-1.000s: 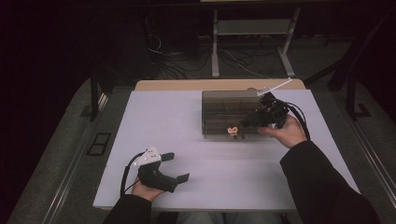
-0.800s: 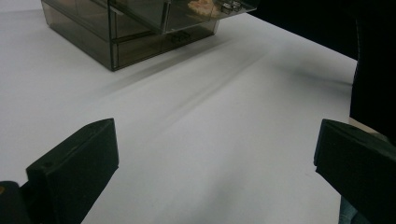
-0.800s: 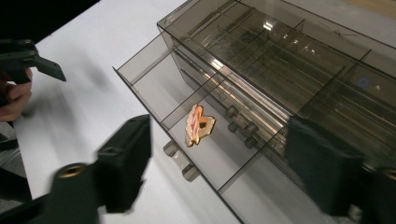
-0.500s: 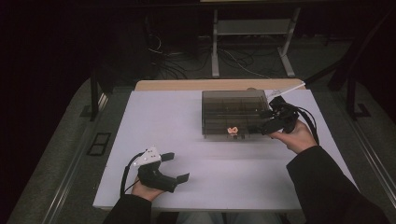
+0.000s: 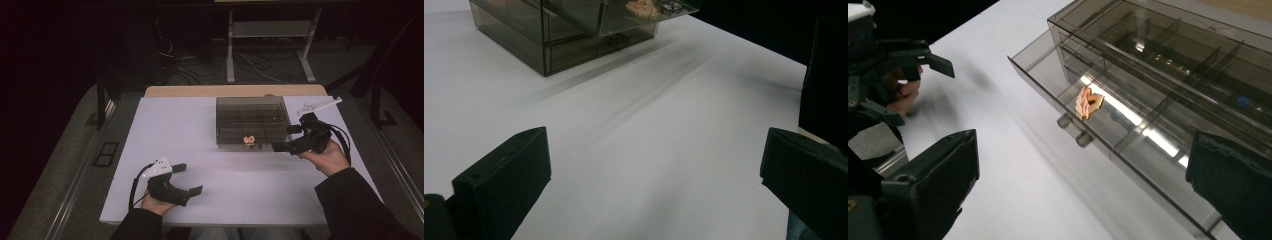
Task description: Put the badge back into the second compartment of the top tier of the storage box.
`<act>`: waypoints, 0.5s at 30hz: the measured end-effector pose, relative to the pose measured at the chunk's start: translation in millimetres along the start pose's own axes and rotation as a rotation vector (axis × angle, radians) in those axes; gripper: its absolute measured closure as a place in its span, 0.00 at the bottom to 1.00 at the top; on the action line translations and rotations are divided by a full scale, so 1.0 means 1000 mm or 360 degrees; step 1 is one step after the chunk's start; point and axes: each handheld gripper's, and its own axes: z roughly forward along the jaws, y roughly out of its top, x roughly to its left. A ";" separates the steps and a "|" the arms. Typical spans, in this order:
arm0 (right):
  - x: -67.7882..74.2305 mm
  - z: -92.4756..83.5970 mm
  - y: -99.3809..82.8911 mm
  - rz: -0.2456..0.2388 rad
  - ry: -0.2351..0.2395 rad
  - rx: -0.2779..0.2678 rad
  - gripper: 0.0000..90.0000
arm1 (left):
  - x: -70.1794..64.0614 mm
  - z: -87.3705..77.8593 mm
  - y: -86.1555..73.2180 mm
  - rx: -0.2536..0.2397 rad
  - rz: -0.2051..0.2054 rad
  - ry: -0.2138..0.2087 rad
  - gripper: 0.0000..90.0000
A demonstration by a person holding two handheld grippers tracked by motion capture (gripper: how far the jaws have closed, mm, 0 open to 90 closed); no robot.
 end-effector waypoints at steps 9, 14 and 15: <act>0.000 -0.006 -0.020 -0.0015 -0.0045 -0.0017 0.00 | 0.000 0.000 0.000 0.0000 -0.0004 0.0000 0.00; -0.002 -0.008 -0.030 0.0005 -0.0048 -0.0034 0.00 | 0.000 0.000 0.000 0.0001 -0.0002 -0.0001 0.00; -0.002 -0.009 -0.032 0.0002 -0.0051 -0.0038 0.00 | 0.000 0.000 0.000 0.0001 -0.0003 -0.0001 0.00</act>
